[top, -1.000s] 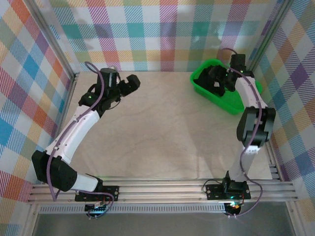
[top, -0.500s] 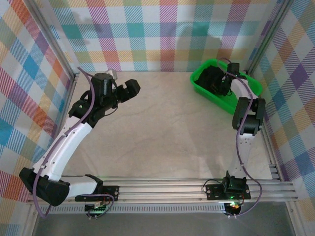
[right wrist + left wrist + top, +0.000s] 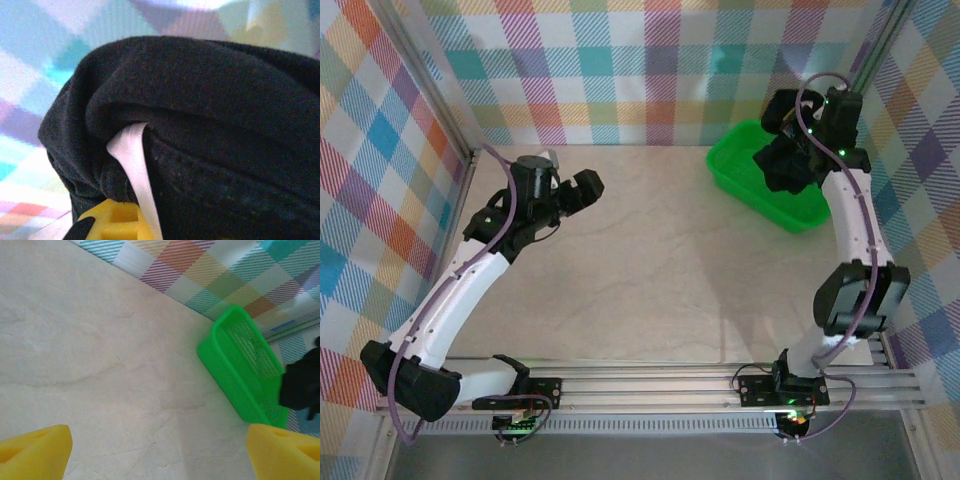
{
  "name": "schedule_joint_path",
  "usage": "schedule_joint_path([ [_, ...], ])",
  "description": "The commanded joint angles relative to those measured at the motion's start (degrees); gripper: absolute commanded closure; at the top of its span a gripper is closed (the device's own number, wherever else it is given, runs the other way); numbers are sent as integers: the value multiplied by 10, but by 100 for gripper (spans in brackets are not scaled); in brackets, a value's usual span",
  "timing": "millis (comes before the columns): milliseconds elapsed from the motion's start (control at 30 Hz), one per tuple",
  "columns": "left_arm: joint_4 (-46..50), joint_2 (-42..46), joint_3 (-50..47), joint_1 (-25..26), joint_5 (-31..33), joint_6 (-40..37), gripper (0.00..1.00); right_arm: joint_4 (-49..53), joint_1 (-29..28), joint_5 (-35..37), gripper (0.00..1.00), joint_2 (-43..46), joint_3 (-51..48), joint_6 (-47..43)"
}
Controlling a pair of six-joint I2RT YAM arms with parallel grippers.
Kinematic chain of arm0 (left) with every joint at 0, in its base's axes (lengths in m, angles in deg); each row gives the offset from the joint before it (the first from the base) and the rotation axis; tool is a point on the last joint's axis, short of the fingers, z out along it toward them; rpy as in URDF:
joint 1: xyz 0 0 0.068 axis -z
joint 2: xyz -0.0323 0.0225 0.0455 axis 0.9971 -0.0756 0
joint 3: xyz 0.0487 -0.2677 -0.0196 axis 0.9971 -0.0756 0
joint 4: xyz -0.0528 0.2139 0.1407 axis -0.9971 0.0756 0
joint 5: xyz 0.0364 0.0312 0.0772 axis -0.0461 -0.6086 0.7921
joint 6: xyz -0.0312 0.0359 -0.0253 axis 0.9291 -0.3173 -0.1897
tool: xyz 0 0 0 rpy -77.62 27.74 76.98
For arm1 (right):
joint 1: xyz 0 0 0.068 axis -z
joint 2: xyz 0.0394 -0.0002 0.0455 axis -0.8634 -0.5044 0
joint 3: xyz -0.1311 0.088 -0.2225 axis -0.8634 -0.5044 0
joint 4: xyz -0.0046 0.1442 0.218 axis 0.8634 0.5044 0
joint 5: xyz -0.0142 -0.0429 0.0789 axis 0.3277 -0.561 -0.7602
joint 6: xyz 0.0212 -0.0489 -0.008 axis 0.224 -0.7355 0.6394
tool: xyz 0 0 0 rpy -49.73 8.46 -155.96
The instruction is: Fold and stack the t-shirts
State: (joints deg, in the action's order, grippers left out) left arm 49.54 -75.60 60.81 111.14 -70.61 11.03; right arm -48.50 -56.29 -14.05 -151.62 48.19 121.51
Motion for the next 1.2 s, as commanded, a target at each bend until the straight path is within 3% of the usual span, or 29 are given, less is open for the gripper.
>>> schedule_joint_path([
  [0,10,-12,5,7,20,8,10,-63,-47,-29,100,55,46,-39],
  [133,28,-23,13,7,49,16,10,-35,-139,-2,100,89,86,-107],
  [200,51,-28,28,7,77,19,9,-3,-203,48,100,104,80,-150],
  [333,105,-28,67,7,149,15,8,0,-337,157,100,149,-44,-188],
  [367,127,-23,77,8,181,22,8,-7,-363,154,96,153,-82,-188],
  [433,159,-13,90,8,231,30,8,15,-393,124,60,146,-128,-167],
  [467,165,-6,90,7,242,29,8,43,-400,117,47,138,-141,-138],
  [533,164,4,84,7,228,19,9,67,-402,98,34,137,-172,-92],
  [633,162,5,66,7,154,11,11,60,-399,93,27,159,-219,-77],
  [767,147,-20,12,10,22,17,21,99,-349,61,29,154,-244,-38],
  [833,135,-36,-19,25,-5,8,25,117,-322,29,31,138,-256,-15],
  [1033,128,-125,-41,81,9,-11,26,148,-301,-38,37,70,-270,2],
  [1167,119,-183,-33,90,36,39,23,125,-301,-103,35,10,-255,18],
])
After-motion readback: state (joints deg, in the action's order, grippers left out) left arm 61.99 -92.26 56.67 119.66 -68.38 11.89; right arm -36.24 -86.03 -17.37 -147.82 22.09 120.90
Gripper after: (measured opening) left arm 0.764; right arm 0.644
